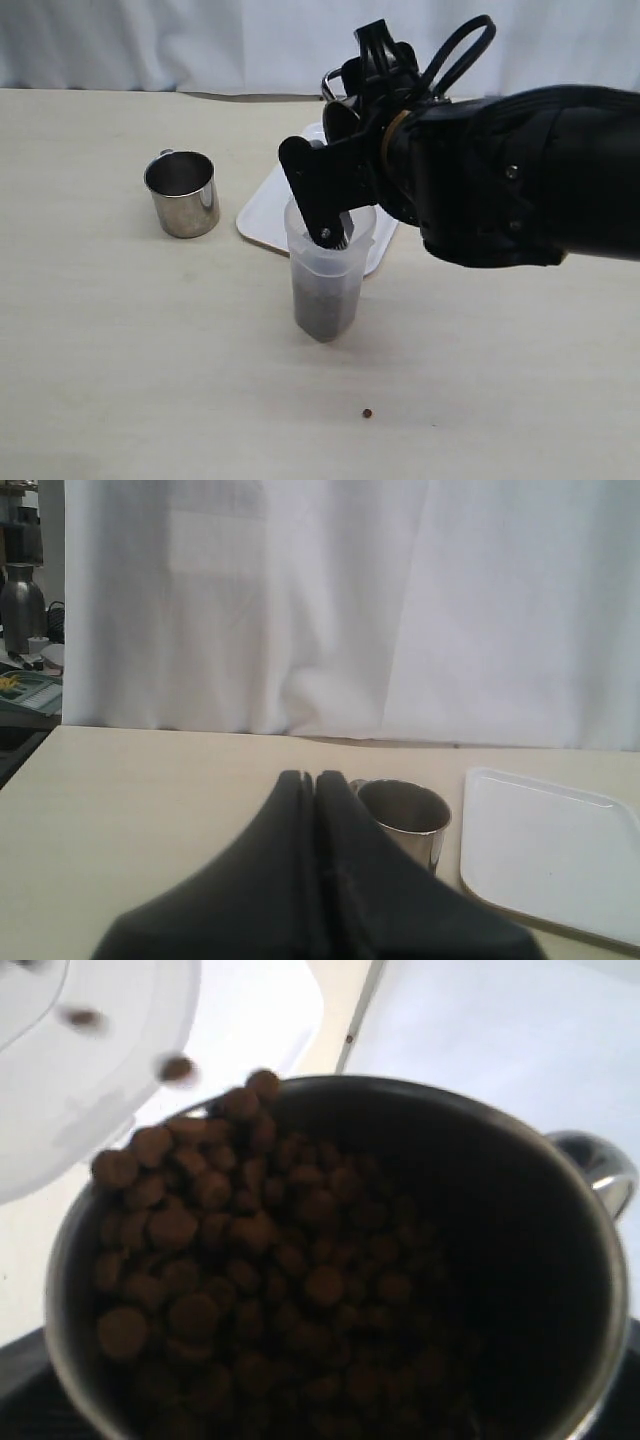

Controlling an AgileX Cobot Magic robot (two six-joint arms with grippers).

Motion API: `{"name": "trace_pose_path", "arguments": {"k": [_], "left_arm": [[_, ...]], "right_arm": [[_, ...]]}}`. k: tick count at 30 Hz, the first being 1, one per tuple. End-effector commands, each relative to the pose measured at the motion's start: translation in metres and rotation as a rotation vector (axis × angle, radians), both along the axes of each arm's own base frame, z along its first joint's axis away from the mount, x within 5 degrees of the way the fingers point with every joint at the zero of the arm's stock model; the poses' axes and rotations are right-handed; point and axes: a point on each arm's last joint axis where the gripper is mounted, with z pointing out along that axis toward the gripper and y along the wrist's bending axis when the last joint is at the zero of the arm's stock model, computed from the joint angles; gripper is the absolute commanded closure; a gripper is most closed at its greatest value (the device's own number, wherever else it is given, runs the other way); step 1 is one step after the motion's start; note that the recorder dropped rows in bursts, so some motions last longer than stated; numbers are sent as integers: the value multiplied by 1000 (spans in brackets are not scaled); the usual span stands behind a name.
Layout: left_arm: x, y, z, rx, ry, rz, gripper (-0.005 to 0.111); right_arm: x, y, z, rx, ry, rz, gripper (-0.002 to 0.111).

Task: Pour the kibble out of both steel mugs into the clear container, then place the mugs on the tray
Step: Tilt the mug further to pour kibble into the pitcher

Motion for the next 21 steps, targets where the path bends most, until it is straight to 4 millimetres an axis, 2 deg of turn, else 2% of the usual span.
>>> {"name": "trace_pose_path", "arguments": {"k": [1, 21], "left_arm": [[0, 0, 1, -9, -12, -5, 107], [0, 0, 0, -8, -9, -5, 107]], "right_arm": [[2, -1, 8, -39, -57, 12, 103], [2, 0, 9, -103, -81, 51, 103]]}}
